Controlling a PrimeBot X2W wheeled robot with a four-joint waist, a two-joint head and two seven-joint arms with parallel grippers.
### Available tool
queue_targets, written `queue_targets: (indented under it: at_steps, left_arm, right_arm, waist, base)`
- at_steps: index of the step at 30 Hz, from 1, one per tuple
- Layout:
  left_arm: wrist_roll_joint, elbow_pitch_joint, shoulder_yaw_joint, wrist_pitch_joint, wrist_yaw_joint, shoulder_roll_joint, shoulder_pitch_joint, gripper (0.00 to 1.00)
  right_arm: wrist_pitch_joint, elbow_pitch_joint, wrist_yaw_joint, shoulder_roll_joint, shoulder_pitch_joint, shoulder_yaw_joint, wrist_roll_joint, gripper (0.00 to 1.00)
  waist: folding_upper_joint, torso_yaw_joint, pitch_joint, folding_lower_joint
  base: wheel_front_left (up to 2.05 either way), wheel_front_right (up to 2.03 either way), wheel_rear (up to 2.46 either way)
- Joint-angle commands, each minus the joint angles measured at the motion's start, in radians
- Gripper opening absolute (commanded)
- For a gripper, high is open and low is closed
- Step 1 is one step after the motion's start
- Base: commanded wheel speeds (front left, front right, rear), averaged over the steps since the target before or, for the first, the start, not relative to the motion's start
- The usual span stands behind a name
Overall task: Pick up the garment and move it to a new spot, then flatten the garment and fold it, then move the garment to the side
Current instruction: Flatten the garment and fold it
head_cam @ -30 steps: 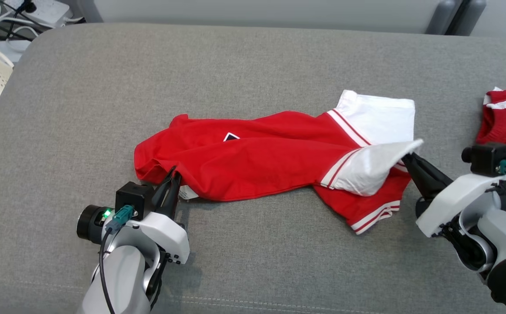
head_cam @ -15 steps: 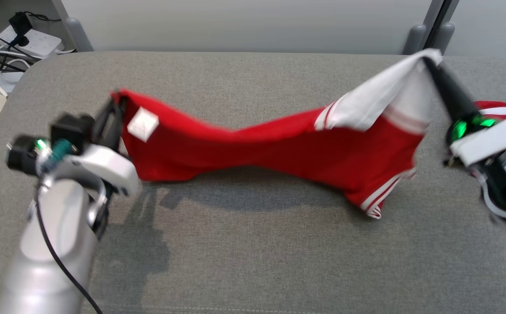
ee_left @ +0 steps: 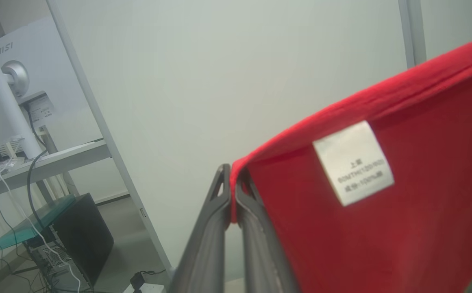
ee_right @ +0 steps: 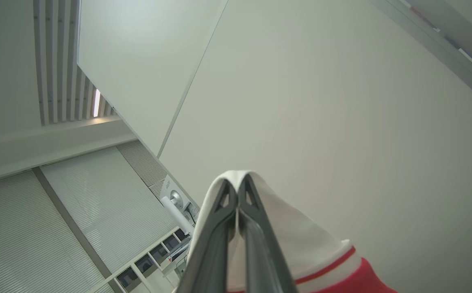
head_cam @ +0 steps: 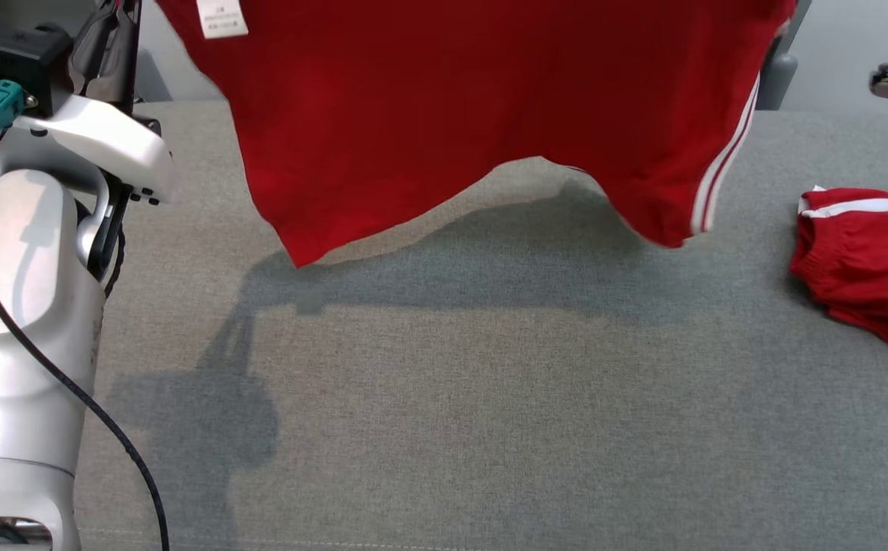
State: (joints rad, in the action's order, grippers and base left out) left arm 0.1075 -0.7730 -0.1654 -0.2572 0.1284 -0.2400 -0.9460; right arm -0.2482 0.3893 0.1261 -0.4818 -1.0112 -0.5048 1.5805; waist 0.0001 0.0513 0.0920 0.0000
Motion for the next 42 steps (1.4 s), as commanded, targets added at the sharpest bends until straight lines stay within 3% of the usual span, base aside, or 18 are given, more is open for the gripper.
queue_targets:
  at_steps: [1,10,16,21,26,31,32,34,36,37,39,42]
  left_arm:
    - [0.013,0.012,0.028,-0.005,0.001,-0.052,-0.023,0.00]
    - [0.208,-0.094,0.000,0.083,0.002,0.011,0.223,0.00]
    - [0.388,-0.052,-0.054,0.190,0.002,0.061,0.429,0.00]
    - [0.459,0.026,-0.159,0.351,0.002,0.029,0.546,0.00]
    - [0.503,0.098,-0.273,0.560,0.002,-0.033,0.503,0.00]
    - [0.628,0.152,-0.347,0.763,0.002,-0.081,0.310,0.00]
    - [0.648,0.175,-0.341,0.743,0.002,-0.092,0.240,0.00]
    - [0.590,0.211,-0.281,0.526,0.002,-0.140,0.049,0.00]
    - [0.554,0.200,-0.201,0.322,-0.010,-0.153,-0.125,0.00]
    - [0.554,0.200,-0.201,0.322,-0.010,-0.153,-0.125,0.00]
    - [0.525,0.167,-0.175,0.205,-0.009,-0.156,-0.250,0.00]
    - [0.495,0.105,-0.184,0.107,-0.004,-0.164,-0.345,0.00]
  right_arm:
    - [-0.003,-0.026,0.005,0.001,0.010,-0.001,-0.001,0.00]
    - [0.103,-0.129,0.005,-0.033,0.283,-0.145,-0.002,0.00]
    - [0.173,-0.213,0.005,-0.080,0.467,-0.236,0.013,0.00]
    - [0.291,-0.176,0.005,-0.132,0.551,-0.339,0.002,0.00]
    - [0.531,-0.037,0.005,-0.124,0.439,-0.459,-0.065,0.00]
    - [0.662,0.175,0.005,-0.028,0.136,-0.419,-0.106,0.00]
    - [0.643,0.230,0.005,0.006,0.052,-0.384,-0.112,0.00]
    - [0.502,0.347,0.005,0.069,-0.149,-0.270,-0.126,0.00]
    - [0.324,0.443,0.005,0.108,-0.346,-0.176,-0.163,0.00]
    - [0.324,0.443,0.005,0.108,-0.346,-0.176,-0.163,0.00]
    - [0.219,0.487,0.005,0.126,-0.477,-0.131,-0.193,0.00]
    - [0.161,0.493,0.005,0.121,-0.557,-0.104,-0.208,0.00]
  waist:
    - [-0.0001,0.001,-0.012,0.0000]
    - [-0.0001,-0.013,-0.109,0.0000]
    - [-0.0001,-0.018,-0.121,0.0000]
    - [-0.0001,-0.018,-0.070,0.0000]
    - [-0.0001,-0.026,0.045,0.0000]
    - [-0.0001,-0.032,0.191,0.0000]
    - [-0.0001,-0.033,0.221,0.0000]
    - [-0.0001,-0.033,0.287,0.0000]
    - [-0.0001,-0.034,0.341,0.0000]
    - [-0.0001,-0.034,0.341,0.0000]
    - [-0.0001,-0.035,0.359,0.0000]
    - [-0.0001,-0.046,0.359,0.0000]
  base:
    - [0.00,0.00,0.00]
    - [0.00,0.00,0.00]
    - [0.00,0.00,0.00]
    - [0.00,0.00,0.00]
    - [0.00,0.00,0.00]
    - [0.00,0.00,0.00]
    - [0.00,0.00,0.00]
    - [0.00,0.00,0.00]
    - [0.00,0.00,0.00]
    - [0.00,0.00,0.00]
    - [0.00,0.00,0.00]
    - [0.00,0.00,0.00]
